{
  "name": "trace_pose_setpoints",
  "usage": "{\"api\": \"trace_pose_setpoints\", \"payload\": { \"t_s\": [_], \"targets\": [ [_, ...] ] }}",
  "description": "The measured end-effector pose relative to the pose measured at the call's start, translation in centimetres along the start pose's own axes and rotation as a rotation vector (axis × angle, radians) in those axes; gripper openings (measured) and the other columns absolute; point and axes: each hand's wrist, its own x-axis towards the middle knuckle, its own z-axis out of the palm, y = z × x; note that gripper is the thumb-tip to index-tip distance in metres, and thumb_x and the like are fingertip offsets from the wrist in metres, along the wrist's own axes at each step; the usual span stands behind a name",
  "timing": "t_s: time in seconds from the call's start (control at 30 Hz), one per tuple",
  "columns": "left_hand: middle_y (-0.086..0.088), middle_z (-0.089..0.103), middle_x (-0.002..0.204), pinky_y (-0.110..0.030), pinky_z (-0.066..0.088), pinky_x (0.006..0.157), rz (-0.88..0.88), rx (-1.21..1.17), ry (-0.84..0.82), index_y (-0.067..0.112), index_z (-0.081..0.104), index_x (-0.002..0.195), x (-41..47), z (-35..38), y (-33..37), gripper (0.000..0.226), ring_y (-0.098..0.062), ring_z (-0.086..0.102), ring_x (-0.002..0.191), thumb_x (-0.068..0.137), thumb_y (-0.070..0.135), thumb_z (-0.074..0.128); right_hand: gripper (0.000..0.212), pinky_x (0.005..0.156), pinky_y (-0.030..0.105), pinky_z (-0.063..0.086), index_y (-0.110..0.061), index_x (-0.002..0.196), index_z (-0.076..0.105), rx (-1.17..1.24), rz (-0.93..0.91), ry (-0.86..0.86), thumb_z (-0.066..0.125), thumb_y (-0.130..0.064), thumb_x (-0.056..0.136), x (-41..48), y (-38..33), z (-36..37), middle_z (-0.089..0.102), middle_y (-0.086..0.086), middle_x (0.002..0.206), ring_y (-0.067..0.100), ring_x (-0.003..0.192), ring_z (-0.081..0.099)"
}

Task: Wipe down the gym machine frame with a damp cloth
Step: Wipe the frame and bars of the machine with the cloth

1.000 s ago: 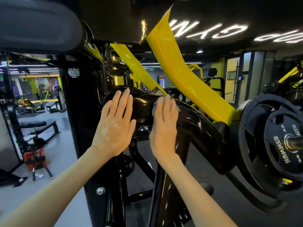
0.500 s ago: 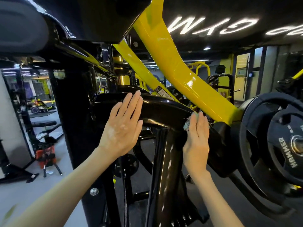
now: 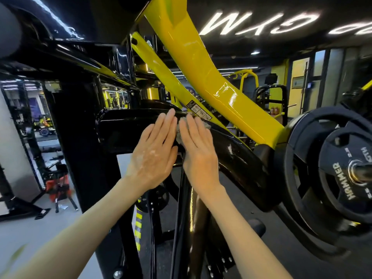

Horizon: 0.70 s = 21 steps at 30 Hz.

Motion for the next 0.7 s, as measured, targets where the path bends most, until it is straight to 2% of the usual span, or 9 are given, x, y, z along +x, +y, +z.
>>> {"api": "trace_pose_setpoints", "payload": {
  "t_s": [0.07, 0.17, 0.3, 0.37, 0.43, 0.53, 0.7],
  "targets": [
    [-0.017, 0.016, 0.163, -0.044, 0.022, 0.118, 0.021, 0.028, -0.027, -0.001, 0.019, 0.154, 0.4, 0.3, 0.9, 0.062, -0.031, 0.019, 0.15, 0.101, 0.029, 0.031, 0.075, 0.121, 0.048, 0.021, -0.008, 0.147, 0.034, -0.015, 0.061, 0.006, 0.061, 0.014, 0.081, -2.3, 2.3, -1.0, 0.035, 0.011, 0.154, 0.028, 0.147, 0.026],
    [-0.017, 0.016, 0.163, -0.045, 0.025, 0.117, 0.004, 0.056, -0.053, -0.001, 0.018, 0.154, 0.5, 0.7, 1.4, 0.063, -0.031, 0.019, 0.15, 0.101, 0.03, 0.031, 0.073, 0.118, 0.053, 0.024, -0.002, 0.145, 0.038, -0.043, 0.167, 0.042, 0.06, 0.021, 0.078, -6.5, 6.2, -3.0, 0.037, 0.016, 0.153, 0.034, 0.145, 0.03],
    [-0.018, 0.015, 0.163, -0.045, 0.025, 0.117, 0.003, 0.077, -0.049, -0.001, 0.017, 0.154, 0.6, 0.9, 1.5, 0.063, -0.032, 0.018, 0.15, 0.101, 0.03, 0.031, 0.072, 0.122, 0.043, 0.018, 0.0, 0.145, 0.033, -0.089, 0.275, 0.059, 0.054, 0.021, 0.08, -8.9, 7.7, -4.2, 0.034, 0.016, 0.152, 0.035, 0.145, 0.027],
    [-0.018, 0.014, 0.164, -0.044, 0.022, 0.118, 0.004, 0.095, -0.055, -0.001, 0.016, 0.154, 0.6, 0.9, 1.6, 0.063, -0.032, 0.017, 0.151, 0.101, 0.029, 0.032, 0.073, 0.117, 0.051, 0.026, 0.001, 0.145, 0.032, -0.063, 0.312, 0.076, 0.056, 0.022, 0.078, -8.3, 6.7, -3.7, 0.035, 0.018, 0.151, 0.035, 0.144, 0.026],
    [-0.017, 0.013, 0.164, -0.043, 0.019, 0.119, -0.001, 0.107, -0.061, 0.0, 0.015, 0.155, 0.5, 1.0, 1.6, 0.064, -0.031, 0.015, 0.151, 0.101, 0.029, 0.032, 0.072, 0.115, 0.055, 0.029, 0.002, 0.145, 0.031, -0.016, 0.277, 0.089, 0.057, 0.02, 0.079, -6.7, 5.3, -3.2, 0.035, 0.019, 0.151, 0.037, 0.143, 0.027],
    [-0.018, 0.013, 0.164, -0.043, 0.017, 0.119, -0.005, 0.115, -0.057, -0.001, 0.014, 0.155, 0.5, 1.0, 1.8, 0.063, -0.031, 0.014, 0.151, 0.101, 0.028, 0.032, 0.072, 0.119, 0.052, 0.023, -0.001, 0.146, 0.032, 0.025, 0.157, 0.068, 0.057, 0.018, 0.081, -3.3, 2.9, -2.0, 0.036, 0.017, 0.152, 0.034, 0.145, 0.026],
    [-0.019, 0.018, 0.162, -0.042, 0.019, 0.119, -0.003, 0.105, -0.038, -0.001, 0.021, 0.155, 0.6, 0.7, 1.6, 0.06, -0.031, 0.016, 0.151, 0.103, 0.027, 0.032, 0.053, 0.121, 0.042, 0.015, -0.002, 0.143, 0.044, -0.049, 0.023, 0.011, 0.037, -0.003, 0.091, 0.8, -0.2, -1.0, 0.043, 0.017, 0.15, 0.032, 0.143, 0.034]
  ]
}}
